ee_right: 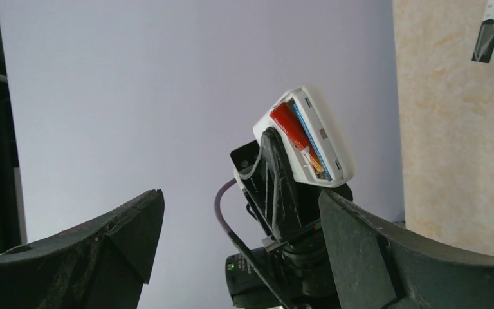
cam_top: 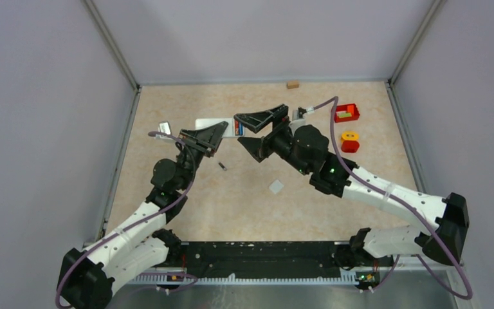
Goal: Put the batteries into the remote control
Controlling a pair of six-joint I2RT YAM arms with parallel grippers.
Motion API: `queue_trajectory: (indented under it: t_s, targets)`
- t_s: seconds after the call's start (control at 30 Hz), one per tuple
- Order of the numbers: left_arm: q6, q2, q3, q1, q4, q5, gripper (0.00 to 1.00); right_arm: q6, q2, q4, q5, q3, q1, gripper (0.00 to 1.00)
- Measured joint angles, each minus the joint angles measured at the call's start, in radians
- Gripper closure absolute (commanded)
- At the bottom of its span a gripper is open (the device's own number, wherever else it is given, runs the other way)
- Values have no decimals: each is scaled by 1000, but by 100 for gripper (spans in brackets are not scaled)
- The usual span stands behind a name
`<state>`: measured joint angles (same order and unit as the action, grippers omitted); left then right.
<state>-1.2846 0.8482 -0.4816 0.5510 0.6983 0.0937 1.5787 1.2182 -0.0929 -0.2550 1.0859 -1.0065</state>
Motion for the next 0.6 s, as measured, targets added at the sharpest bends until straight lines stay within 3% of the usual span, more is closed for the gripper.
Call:
queue_trajectory:
  t_s: [0.43,0.6]
  targets:
    - [-25,0,13,-1,35,-14,100,147,60,-72,108,-32,39,11]
    - [-29,0,15,-1,45,-26,100,162,60,-71,122,-32,61,16]
